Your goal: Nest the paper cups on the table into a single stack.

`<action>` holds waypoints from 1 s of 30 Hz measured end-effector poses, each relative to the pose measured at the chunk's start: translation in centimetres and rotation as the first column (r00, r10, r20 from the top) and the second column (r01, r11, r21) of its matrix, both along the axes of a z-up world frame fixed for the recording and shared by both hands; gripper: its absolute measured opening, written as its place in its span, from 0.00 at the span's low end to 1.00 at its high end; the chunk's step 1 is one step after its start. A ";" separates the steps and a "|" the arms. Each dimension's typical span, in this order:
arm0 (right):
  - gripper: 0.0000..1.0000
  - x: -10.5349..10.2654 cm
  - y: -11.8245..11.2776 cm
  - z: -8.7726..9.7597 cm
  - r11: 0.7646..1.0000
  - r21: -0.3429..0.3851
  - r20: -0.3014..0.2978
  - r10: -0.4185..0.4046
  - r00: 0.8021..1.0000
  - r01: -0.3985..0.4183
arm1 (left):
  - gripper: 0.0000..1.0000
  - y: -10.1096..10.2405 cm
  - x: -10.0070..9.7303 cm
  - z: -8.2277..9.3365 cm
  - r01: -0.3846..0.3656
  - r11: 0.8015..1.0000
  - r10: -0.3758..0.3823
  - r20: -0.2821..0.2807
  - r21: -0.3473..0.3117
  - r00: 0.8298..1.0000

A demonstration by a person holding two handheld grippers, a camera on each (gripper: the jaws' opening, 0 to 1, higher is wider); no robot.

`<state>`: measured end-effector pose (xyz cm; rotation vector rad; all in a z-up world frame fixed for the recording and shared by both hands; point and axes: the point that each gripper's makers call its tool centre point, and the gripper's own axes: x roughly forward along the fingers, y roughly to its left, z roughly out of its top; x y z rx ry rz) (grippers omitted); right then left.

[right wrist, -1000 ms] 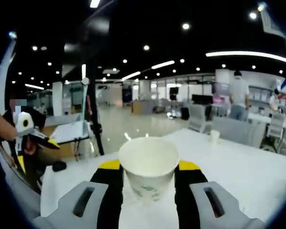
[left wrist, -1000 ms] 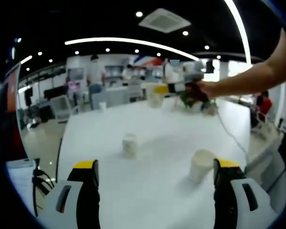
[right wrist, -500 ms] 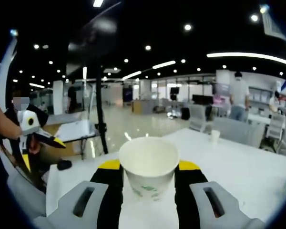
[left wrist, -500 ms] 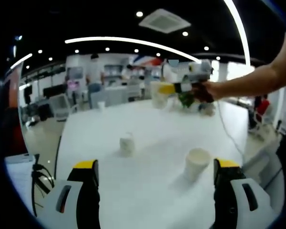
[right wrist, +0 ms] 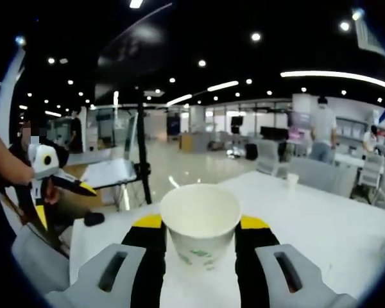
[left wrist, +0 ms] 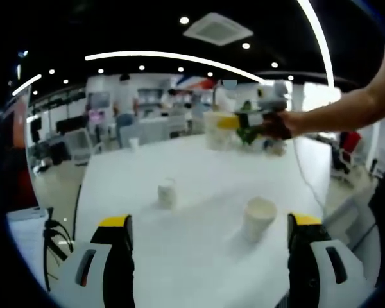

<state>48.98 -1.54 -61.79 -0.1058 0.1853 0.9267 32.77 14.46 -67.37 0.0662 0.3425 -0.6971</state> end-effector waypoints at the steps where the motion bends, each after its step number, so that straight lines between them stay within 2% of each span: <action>1: 0.39 -0.2 0.0 0.1 1.000 0.001 0.000 0.001 1.000 -0.001 | 0.98 0.0 0.0 0.0 0.001 1.000 -0.001 0.002 0.002 1.000; 16: 0.39 -3.4 -0.1 0.8 1.000 0.025 -0.002 0.018 1.000 -0.018 | 0.98 0.1 -0.4 0.3 0.009 1.000 -0.009 0.013 0.019 1.000; 23: 0.39 -5.5 0.2 -0.1 0.999 0.018 -0.005 0.044 0.999 -0.044 | 0.98 -0.3 -0.5 0.0 0.012 1.000 -0.012 0.008 0.024 1.000; 30: 0.39 -7.3 -0.1 -0.7 0.998 0.041 -0.024 0.041 0.999 -0.040 | 0.98 -0.8 -0.7 -0.5 0.019 0.999 -0.019 0.003 0.026 1.000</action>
